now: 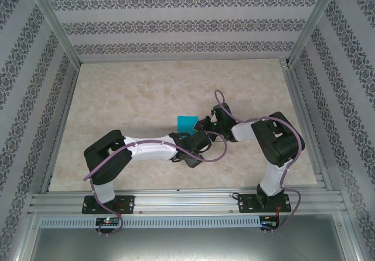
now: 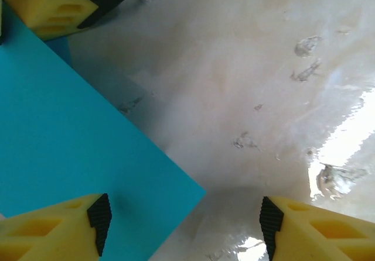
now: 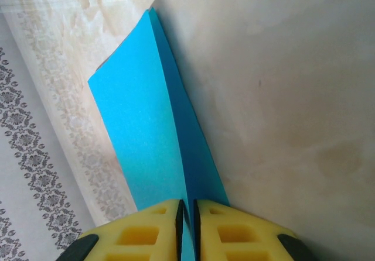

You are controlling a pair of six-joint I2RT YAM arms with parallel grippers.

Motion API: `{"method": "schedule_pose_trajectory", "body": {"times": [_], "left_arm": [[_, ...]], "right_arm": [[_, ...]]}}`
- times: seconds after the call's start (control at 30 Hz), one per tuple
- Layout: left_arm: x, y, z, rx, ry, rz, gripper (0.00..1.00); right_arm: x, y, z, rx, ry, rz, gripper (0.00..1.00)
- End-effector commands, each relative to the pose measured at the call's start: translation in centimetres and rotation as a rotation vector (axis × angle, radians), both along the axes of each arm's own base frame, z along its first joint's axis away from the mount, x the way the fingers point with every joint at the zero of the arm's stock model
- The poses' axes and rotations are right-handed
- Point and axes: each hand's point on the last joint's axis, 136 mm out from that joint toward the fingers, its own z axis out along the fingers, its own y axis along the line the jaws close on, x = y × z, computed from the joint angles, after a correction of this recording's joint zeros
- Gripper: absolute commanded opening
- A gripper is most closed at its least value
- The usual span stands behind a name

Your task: Fold a paper plane with a square sheet of paper (pick it up from the middle)

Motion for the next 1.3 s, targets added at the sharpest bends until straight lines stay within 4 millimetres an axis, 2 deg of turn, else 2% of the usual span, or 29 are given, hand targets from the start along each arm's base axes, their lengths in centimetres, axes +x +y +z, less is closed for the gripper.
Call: {"method": "schedule_pose_trajectory", "body": {"times": [0.0,0.13,0.3,0.4,0.53,0.67,0.77,0.97,1.13,1.27], "left_arm": [[0.8,-0.7,0.8,0.017,-0.065,-0.018,0.67],[1.3,-0.7,1.5,0.001,-0.096,0.003,0.54],[1.6,-0.3,2.5,-0.024,-0.131,0.031,0.26],[1.7,-0.2,3.2,-0.051,-0.141,0.049,0.13],[1.8,0.0,3.7,-0.077,-0.14,0.065,0.01],[1.9,0.2,3.9,-0.098,-0.111,0.073,0.0],[1.8,0.3,3.8,-0.131,-0.052,0.078,0.0],[1.8,1.1,4.4,-0.304,0.154,0.14,0.0],[1.8,1.4,5.3,-0.46,0.318,0.159,0.0],[1.7,1.4,5.0,-0.534,0.446,0.163,0.0]], "right_arm": [[-0.2,-0.2,0.2,-0.003,0.012,0.012,0.16],[-0.2,-0.3,0.0,-0.006,0.019,0.009,0.16],[-0.3,-0.6,-0.1,-0.014,0.021,0.011,0.16],[-0.3,-0.8,-0.1,-0.018,0.021,0.011,0.16],[-0.3,-1.0,-0.1,-0.02,0.022,0.012,0.16],[-0.3,-1.0,0.0,-0.015,0.018,0.013,0.18],[-0.2,-1.3,0.3,-0.016,0.012,0.011,0.28],[-0.1,-3.7,1.5,-0.087,-0.019,-0.002,0.34],[0.2,-5.0,3.3,-0.162,-0.076,0.015,0.35],[0.7,-3.7,5.0,-0.124,-0.138,0.061,0.26]]}}
